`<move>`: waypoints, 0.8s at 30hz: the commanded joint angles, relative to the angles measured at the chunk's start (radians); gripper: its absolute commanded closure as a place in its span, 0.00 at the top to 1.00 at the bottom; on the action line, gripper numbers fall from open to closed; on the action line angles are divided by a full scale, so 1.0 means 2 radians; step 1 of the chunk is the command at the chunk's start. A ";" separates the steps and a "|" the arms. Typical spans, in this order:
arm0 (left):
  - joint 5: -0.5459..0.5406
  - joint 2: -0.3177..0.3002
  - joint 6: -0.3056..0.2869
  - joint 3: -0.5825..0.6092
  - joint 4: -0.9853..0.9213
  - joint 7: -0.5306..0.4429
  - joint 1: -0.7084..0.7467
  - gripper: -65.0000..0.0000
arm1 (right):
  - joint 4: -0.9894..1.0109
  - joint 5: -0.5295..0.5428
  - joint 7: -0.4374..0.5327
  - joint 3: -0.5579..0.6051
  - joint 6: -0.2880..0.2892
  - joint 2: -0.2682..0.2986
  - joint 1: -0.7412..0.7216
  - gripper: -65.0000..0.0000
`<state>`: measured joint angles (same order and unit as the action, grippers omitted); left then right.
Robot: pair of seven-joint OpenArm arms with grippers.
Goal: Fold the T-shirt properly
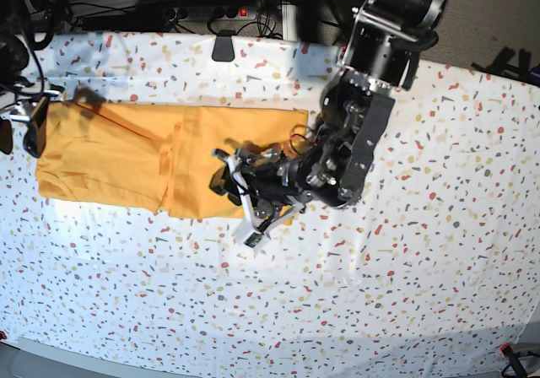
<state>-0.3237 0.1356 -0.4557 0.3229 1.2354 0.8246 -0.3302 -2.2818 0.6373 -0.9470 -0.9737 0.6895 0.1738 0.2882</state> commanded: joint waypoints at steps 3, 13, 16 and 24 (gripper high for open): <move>0.064 0.007 0.045 0.001 -0.003 -0.058 -0.009 0.34 | 0.012 0.004 0.014 -0.004 0.004 0.043 -0.003 0.49; 0.120 0.005 0.064 0.001 -0.017 -0.077 0.024 0.34 | 0.141 0.004 0.014 -0.004 0.004 0.119 -0.022 0.49; 0.126 -0.002 0.064 0.001 -0.047 -0.096 0.029 0.34 | 0.210 0.005 0.014 -0.004 0.004 0.141 -0.053 0.49; 0.128 -0.031 0.079 0.000 -0.101 -0.125 0.012 0.34 | 0.407 0.034 0.011 -0.003 0.004 0.219 -0.137 0.49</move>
<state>-0.1051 0.0875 -0.3351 0.3275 1.0355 0.5198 -0.3000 -1.4490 0.6899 -0.9470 -0.9745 0.6922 0.5819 0.0235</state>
